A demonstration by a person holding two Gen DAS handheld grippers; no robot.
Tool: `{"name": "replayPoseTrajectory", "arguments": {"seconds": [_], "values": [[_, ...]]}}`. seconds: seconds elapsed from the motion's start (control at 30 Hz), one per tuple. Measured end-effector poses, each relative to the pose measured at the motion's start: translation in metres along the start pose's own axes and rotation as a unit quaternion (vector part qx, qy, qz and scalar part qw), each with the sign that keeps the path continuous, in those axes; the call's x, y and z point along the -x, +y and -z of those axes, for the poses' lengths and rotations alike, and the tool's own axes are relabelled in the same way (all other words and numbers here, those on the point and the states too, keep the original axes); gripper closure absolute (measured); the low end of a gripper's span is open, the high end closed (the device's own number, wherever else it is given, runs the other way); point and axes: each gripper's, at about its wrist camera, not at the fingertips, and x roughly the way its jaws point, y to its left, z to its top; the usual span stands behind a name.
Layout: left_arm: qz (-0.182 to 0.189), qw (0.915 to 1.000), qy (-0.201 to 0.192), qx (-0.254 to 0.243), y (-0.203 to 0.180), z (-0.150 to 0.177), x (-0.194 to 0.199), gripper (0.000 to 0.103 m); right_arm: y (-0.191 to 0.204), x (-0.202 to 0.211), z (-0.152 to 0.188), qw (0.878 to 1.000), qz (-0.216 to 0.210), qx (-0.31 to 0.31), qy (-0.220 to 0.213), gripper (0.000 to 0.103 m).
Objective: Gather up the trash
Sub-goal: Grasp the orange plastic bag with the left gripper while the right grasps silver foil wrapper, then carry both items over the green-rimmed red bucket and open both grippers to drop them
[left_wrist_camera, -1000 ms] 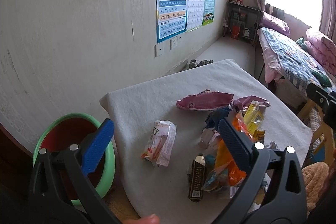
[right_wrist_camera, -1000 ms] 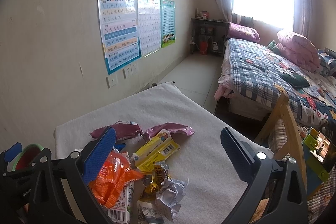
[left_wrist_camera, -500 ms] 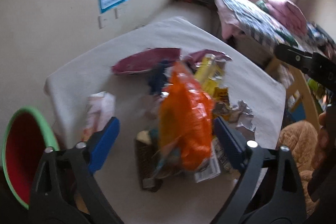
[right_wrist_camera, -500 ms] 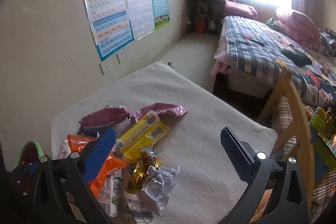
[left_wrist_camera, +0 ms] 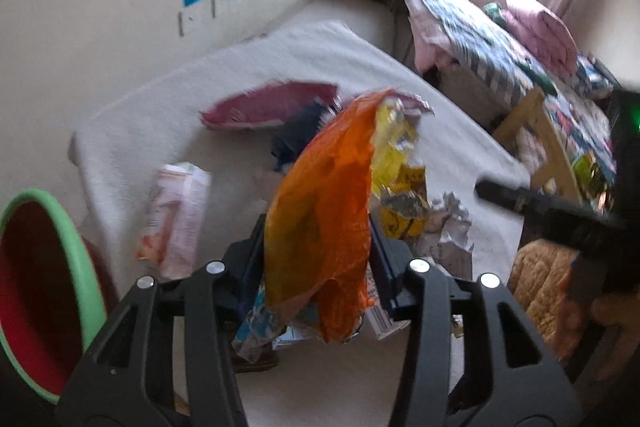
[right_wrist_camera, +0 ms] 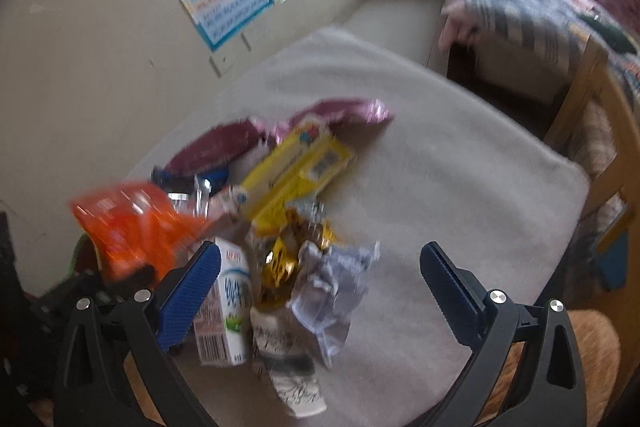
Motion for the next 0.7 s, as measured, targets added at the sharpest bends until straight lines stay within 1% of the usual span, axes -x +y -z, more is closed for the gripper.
{"name": "replayPoseTrajectory", "arguments": {"seconds": [0.03, 0.1, 0.17, 0.23, 0.27, 0.3, 0.33, 0.37, 0.43, 0.53, 0.7], "values": [[-0.004, 1.0000, -0.008, 0.003, 0.003, -0.001, 0.005, 0.058, -0.001, -0.006, 0.004, 1.000, -0.006, -0.003, 0.016, 0.007], [-0.013, 0.9996, -0.024, 0.007, 0.009, -0.005, 0.017, 0.058, -0.003, -0.014, 0.011, 1.000, -0.008, -0.006, 0.030, 0.007], [-0.023, 0.9990, -0.038, 0.008, 0.014, -0.007, 0.025, 0.058, -0.005, -0.022, 0.016, 0.999, -0.008, -0.009, 0.042, 0.013], [-0.029, 0.9986, -0.043, 0.011, 0.018, -0.009, 0.029, 0.058, -0.006, -0.029, 0.020, 0.998, -0.017, -0.011, 0.054, 0.027], [-0.029, 0.9985, -0.043, 0.016, 0.020, -0.009, 0.030, 0.057, -0.008, -0.032, 0.022, 0.998, -0.022, -0.013, 0.057, 0.032], [-0.030, 0.9985, -0.042, 0.020, 0.022, -0.009, 0.030, 0.057, -0.011, -0.035, 0.024, 0.997, -0.030, -0.021, 0.064, 0.046], [-0.030, 0.9984, -0.042, 0.023, 0.024, -0.009, 0.030, 0.057, -0.013, -0.037, 0.024, 0.997, -0.034, -0.028, 0.069, 0.063], [-0.030, 0.9983, -0.042, 0.026, 0.025, -0.009, 0.030, 0.057, -0.016, -0.037, 0.025, 0.996, -0.044, -0.037, 0.072, 0.065], [-0.032, 0.9982, -0.042, 0.027, 0.027, -0.008, 0.032, 0.057, -0.018, -0.028, 0.022, 0.996, -0.048, -0.043, 0.061, 0.071], [-0.037, 0.9974, -0.050, 0.036, 0.035, -0.007, 0.036, 0.057, -0.011, -0.008, 0.013, 0.998, -0.040, -0.028, 0.026, 0.074], [-0.058, 0.9941, -0.065, 0.064, 0.063, -0.008, 0.048, 0.057, 0.019, 0.032, -0.004, 0.998, -0.029, 0.024, -0.046, 0.074]]}}
